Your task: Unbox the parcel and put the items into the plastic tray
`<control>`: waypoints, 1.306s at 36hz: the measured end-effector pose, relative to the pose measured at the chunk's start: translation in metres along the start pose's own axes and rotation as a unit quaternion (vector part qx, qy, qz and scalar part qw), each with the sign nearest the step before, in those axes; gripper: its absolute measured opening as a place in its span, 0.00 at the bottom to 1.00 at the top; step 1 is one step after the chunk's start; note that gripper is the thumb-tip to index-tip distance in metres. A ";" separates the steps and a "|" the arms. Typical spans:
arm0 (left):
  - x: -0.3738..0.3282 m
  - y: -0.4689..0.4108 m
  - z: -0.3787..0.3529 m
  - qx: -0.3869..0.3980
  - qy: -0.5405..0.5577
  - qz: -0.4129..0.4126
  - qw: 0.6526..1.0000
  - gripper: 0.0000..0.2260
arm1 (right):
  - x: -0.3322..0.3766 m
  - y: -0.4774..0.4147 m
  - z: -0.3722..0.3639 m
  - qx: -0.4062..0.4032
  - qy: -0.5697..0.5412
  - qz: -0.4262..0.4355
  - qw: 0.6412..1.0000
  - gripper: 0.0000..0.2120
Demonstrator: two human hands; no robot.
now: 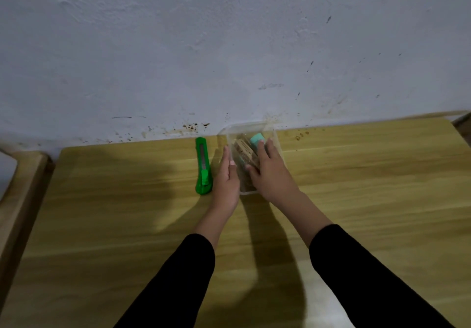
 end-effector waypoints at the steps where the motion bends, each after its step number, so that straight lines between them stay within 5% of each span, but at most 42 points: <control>1: 0.001 0.000 0.000 -0.001 0.003 0.001 1.000 0.22 | -0.001 0.002 0.000 0.008 0.007 0.009 1.000 0.33; 7: -0.002 0.001 -0.001 0.007 -0.010 -0.003 1.000 0.22 | -0.005 0.006 -0.001 0.003 0.014 0.028 1.000 0.32; 20: -0.003 -0.003 0.000 0.014 -0.003 0.001 1.000 0.21 | 0.007 -0.014 -0.006 -0.127 -0.003 -0.076 0.989 0.27; 32: -0.004 -0.003 0.001 0.009 0.000 0.005 1.000 0.21 | -0.003 -0.004 0.002 -0.043 -0.014 -0.010 0.999 0.26; 47: -0.024 -0.004 0.014 0.049 -0.095 0.053 0.993 0.22 | 0.005 -0.006 0.009 -0.022 -0.028 -0.052 0.998 0.26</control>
Point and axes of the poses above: each hand's wrist, its own y-axis away from the middle knuckle, its own z-axis out of the back of the hand, x = y × z, the point moved 4 cm from there along -y, towards the middle knuckle, and after that the axes turned 8 degrees about x, right-handed, at the moved point
